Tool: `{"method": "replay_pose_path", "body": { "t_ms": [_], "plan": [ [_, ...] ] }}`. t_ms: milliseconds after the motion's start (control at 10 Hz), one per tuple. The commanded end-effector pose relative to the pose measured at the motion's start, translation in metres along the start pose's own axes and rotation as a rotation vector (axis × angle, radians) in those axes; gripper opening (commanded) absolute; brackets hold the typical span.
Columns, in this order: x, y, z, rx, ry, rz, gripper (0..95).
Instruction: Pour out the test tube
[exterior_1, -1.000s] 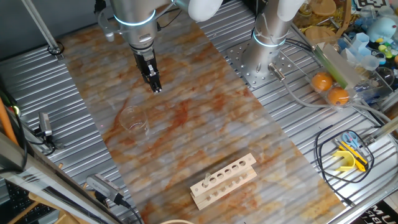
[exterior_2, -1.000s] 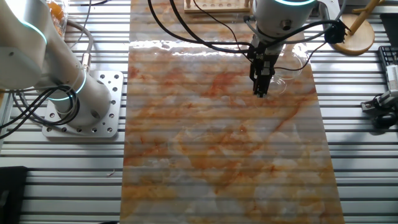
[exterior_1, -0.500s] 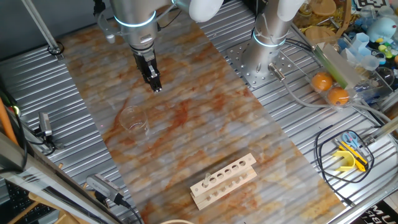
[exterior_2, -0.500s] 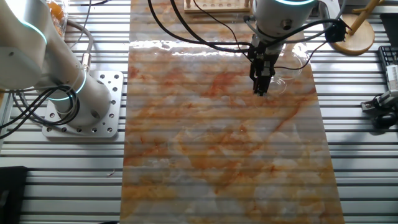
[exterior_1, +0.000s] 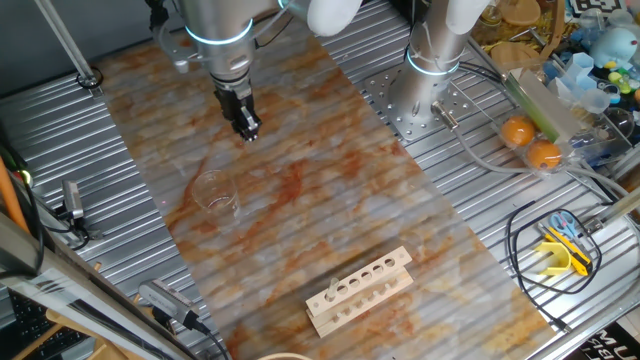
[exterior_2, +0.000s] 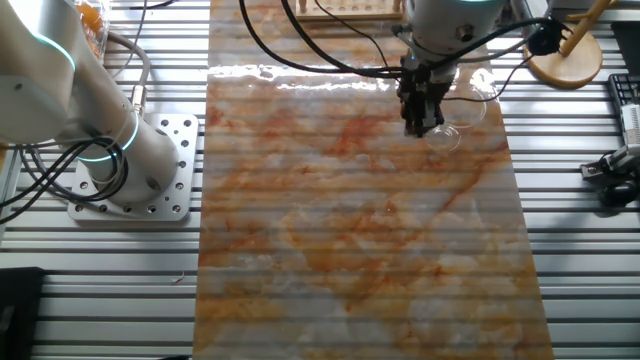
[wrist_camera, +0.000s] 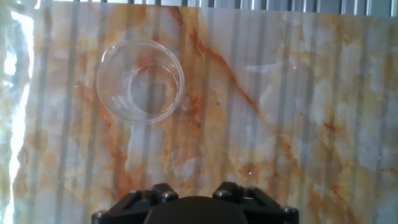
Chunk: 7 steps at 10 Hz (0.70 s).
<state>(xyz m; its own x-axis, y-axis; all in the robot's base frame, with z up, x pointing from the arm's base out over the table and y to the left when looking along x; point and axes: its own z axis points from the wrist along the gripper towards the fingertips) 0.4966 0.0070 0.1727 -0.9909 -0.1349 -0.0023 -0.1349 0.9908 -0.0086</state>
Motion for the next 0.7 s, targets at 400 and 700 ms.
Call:
{"method": "replay_pose_path", "body": {
  "t_ms": [400,700],
  "plan": [
    [-0.003,0.006,0.003,-0.115,-0.057,-0.241,0.0],
    [-0.018,0.018,0.01,-0.135,-0.088,-0.275,0.0]
  ]
}}
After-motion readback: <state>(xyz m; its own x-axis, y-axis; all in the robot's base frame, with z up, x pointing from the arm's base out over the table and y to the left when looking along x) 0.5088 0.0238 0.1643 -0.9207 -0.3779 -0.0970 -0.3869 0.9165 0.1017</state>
